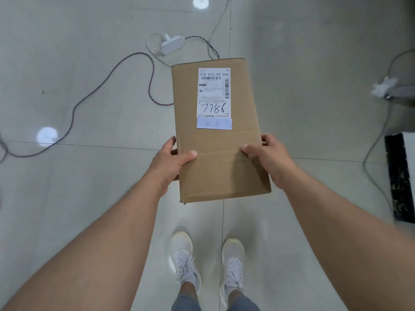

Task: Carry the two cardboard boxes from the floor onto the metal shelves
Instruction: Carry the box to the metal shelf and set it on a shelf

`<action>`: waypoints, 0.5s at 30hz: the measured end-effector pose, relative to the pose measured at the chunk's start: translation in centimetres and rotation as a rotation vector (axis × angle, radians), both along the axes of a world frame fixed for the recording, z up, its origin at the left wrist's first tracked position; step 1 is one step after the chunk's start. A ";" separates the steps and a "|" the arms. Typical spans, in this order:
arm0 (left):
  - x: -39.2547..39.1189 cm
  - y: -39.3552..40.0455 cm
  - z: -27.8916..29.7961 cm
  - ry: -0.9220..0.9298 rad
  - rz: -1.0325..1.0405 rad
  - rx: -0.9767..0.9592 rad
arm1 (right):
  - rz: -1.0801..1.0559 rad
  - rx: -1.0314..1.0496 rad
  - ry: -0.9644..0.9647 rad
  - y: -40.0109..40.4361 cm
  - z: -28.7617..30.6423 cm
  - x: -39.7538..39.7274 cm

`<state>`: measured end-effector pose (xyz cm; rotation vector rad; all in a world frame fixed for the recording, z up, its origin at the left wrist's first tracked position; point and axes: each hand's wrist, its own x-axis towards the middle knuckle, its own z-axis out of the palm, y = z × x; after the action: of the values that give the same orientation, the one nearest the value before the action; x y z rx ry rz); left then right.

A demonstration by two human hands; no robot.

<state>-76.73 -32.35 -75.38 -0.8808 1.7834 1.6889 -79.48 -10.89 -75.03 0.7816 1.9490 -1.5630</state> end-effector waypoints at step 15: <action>2.4 1.8 15.2 0.154 -0.094 -0.046 | -0.080 -0.072 0.132 1.9 14.4 4.2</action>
<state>-74.34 -30.60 -60.16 -0.6903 1.9401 1.7019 -75.30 -8.98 -60.64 0.7522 1.9630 -1.7625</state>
